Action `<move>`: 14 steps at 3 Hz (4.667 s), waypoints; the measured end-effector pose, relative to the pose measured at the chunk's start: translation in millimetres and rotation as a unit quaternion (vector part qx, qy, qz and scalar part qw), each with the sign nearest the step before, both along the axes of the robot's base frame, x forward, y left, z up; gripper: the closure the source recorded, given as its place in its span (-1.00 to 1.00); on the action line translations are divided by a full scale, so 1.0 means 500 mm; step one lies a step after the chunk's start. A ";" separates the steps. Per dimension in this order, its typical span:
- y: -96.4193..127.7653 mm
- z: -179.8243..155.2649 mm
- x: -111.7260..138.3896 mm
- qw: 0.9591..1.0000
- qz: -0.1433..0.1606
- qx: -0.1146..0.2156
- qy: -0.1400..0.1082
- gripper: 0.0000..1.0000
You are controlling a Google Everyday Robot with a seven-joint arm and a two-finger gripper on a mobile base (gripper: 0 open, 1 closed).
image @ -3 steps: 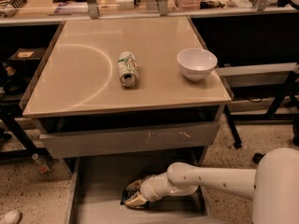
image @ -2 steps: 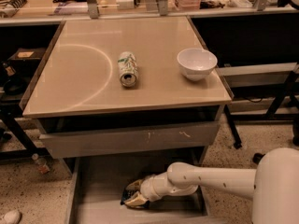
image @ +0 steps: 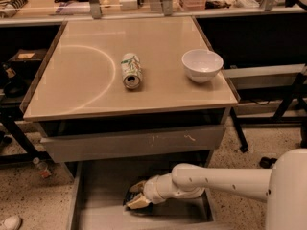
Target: Pick rxbar blueberry from middle drawer and place on counter
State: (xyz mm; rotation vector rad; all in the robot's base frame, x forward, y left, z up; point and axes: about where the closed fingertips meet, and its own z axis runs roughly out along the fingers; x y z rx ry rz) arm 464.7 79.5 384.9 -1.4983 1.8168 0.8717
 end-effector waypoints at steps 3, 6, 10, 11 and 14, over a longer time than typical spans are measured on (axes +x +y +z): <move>-0.007 0.161 -0.023 0.998 -0.045 -0.016 0.037 1.00; 0.016 0.368 -0.044 0.998 -0.048 -0.038 0.029 1.00; 0.086 0.570 -0.077 0.997 -0.037 -0.065 -0.005 1.00; 0.114 0.661 -0.097 0.996 -0.018 -0.089 -0.016 1.00; 0.124 0.791 -0.064 0.993 -0.013 -0.090 -0.072 1.00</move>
Offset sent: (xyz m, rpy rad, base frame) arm -0.0100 -0.0064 0.0915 -0.0254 0.0717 -0.1033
